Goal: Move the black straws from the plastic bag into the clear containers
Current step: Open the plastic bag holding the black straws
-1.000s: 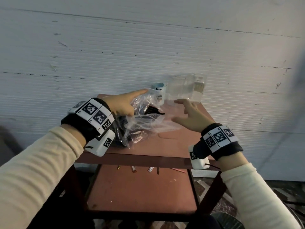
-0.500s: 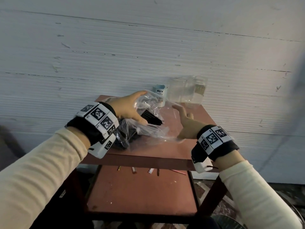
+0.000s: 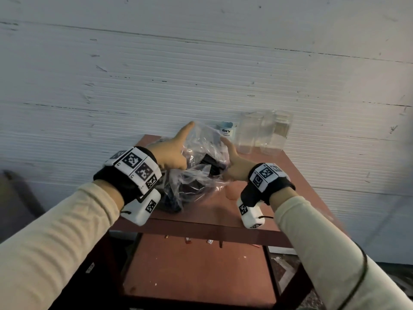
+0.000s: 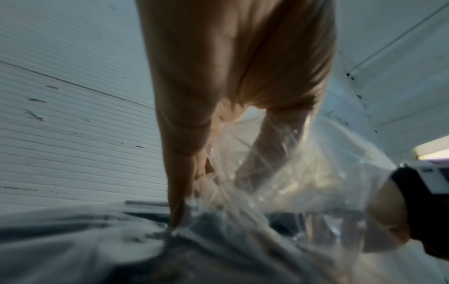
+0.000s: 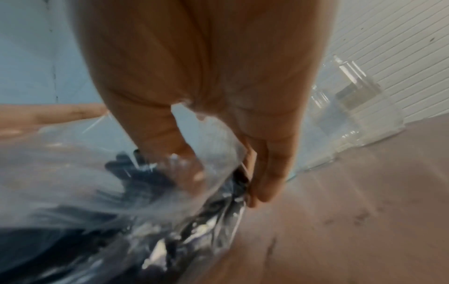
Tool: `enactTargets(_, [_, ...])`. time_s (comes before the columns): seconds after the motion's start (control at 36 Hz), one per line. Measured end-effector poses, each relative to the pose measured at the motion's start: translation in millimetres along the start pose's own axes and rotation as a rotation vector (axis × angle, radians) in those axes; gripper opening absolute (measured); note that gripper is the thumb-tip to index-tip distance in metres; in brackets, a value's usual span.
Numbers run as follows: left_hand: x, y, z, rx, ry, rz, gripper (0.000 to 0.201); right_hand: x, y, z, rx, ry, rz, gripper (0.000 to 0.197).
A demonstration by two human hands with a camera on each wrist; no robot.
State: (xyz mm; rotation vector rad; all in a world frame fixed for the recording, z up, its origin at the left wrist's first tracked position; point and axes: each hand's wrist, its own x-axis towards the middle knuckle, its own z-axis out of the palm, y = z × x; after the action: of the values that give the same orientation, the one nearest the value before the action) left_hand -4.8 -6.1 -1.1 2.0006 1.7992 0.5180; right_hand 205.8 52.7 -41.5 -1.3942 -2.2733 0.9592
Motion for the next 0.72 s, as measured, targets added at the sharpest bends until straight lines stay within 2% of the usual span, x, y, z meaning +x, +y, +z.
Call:
enactTargets(0.11, [-3.0,-1.8,-14.3,-0.197,0.054,0.087,0.129,-4.0,-16.8,-11.2,0.090,0.121,-0.171,0.113])
enactTargets(0.25, [-2.9,13.9,-33.9,-0.340,0.175,0.272,0.127,-14.6,-53.0,-34.6,0.214,0.224,-0.373,0.107])
enactTargets(0.33, [-4.4,19.0,-40.9,-0.442,0.260,0.419,0.124,-20.6,-72.7,-48.3,0.155,0.379,-0.523,0.102])
enactTargets(0.44, [-7.3,19.5,-38.0,-0.614,0.282,0.536,0.121,-30.3,-84.6,-57.9,0.151,0.447,-0.654,0.100])
enactTargets(0.56, [-15.0,9.3,-22.1,-0.761,0.166,0.461,0.120,-43.1,-72.5,-54.0,0.173,0.379,-0.665,0.093])
enactTargets(0.64, [-19.9,-8.8,-12.3,-0.679,0.202,0.390,0.107,-52.9,-57.3,-46.6,0.293,0.321,-0.619,0.089])
enactTargets(0.72, [-25.1,-13.2,-11.0,-0.603,0.295,0.363,0.087,-53.3,-41.6,-42.3,0.425,0.340,-0.539,0.079])
